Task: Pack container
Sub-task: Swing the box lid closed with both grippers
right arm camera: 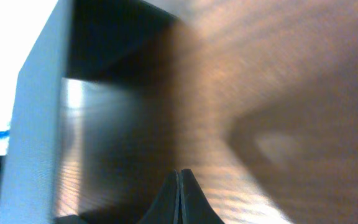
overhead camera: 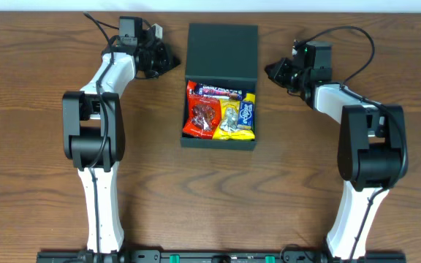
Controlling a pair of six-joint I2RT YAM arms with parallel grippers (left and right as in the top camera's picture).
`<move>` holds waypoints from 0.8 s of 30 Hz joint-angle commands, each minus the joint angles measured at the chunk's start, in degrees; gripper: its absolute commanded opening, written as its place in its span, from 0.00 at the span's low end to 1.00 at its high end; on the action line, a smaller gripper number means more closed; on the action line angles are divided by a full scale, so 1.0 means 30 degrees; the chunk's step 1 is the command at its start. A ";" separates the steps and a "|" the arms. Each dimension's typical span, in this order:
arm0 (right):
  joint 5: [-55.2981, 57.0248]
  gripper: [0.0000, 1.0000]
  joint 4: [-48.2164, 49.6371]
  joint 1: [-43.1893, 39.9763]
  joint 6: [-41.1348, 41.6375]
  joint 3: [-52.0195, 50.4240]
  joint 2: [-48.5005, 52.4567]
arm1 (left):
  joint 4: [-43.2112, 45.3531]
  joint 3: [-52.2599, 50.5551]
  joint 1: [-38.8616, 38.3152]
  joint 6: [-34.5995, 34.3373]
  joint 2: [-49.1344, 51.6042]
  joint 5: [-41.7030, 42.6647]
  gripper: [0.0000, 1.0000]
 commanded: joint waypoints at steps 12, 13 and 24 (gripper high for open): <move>-0.4051 0.01 0.3759 0.0809 0.0991 0.0576 0.1049 | 0.3279 0.0444 -0.0357 -0.1581 0.0670 0.4932 0.06; -0.4561 0.02 0.3883 0.0787 0.0969 0.0750 0.1049 | 0.3351 0.0459 -0.0372 -0.1566 0.0670 0.5268 0.06; -1.0236 0.02 0.2958 0.0197 -0.0044 0.4503 0.0219 | 0.3177 0.2900 0.0648 -0.0911 -0.0022 1.0914 0.06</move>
